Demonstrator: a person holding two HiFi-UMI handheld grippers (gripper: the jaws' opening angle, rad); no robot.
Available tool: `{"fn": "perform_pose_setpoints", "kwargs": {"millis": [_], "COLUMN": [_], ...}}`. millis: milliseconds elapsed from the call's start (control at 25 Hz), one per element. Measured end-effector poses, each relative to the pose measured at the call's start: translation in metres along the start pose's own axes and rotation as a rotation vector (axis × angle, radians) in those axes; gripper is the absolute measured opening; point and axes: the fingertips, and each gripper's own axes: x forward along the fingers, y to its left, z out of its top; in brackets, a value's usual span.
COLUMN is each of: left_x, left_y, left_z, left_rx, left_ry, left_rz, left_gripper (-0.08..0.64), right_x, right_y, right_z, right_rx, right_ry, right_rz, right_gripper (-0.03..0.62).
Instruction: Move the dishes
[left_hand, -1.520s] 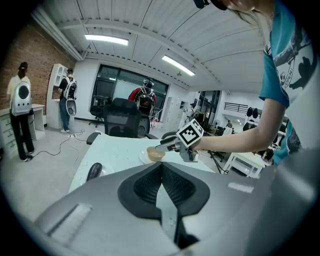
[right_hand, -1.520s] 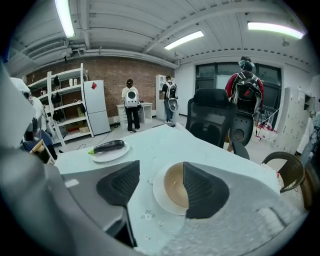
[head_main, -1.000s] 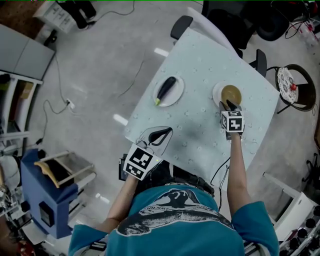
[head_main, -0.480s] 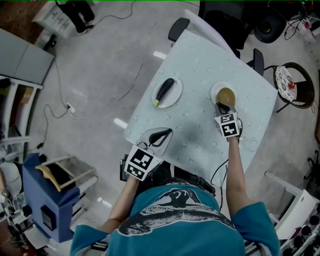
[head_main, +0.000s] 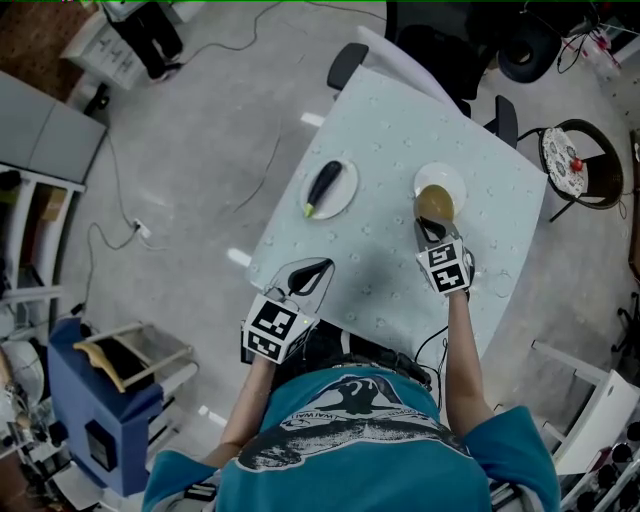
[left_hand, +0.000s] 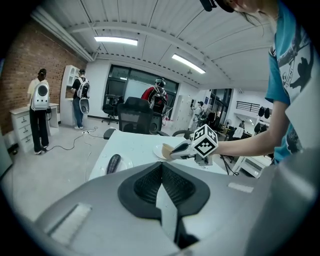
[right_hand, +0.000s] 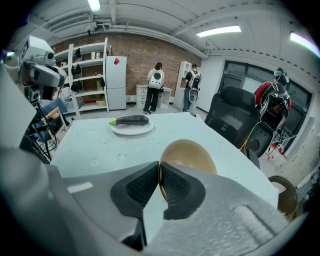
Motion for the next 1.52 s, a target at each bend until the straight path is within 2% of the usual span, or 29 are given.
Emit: {"fn": "perform_pose_setpoints", "kwargs": {"millis": [280,560,840,1040,1200,1320,1520], "left_x": [-0.008,-0.007,-0.014,-0.021,-0.022,-0.023,-0.022], "left_y": [0.012,0.001,0.002,0.006,0.009,0.009,0.008], "left_z": [-0.001,-0.007,-0.011,-0.012,-0.017,-0.016,-0.018], "left_rx": [-0.018,-0.004,-0.005,-0.013,-0.007,-0.001,0.009], "left_ry": [-0.024,-0.009,-0.008,-0.013,-0.013,-0.012,0.008], "left_rz": [0.033,0.012,0.021,0.030,0.027,0.015,-0.028], "left_gripper": [0.011,0.011,0.011,0.011,0.011,0.011,0.011], "right_x": [-0.006,0.000,0.013,0.016,0.018,0.017,0.012], "right_y": [0.043,0.112,0.160,0.178,0.180,0.179,0.174], "right_z": [0.017,0.028,0.015,-0.002,-0.006,-0.006,0.006], "right_rx": [-0.005,-0.081,-0.193,-0.241,-0.207,-0.147,-0.037], "right_ry": [-0.031,-0.037,0.022,0.084,0.098,0.106,0.062], "right_rz": [0.059,0.189,0.279,0.301,0.293,0.290,0.268], "right_gripper": [0.018,0.018,0.019,0.030,0.042,0.087,0.121]}}
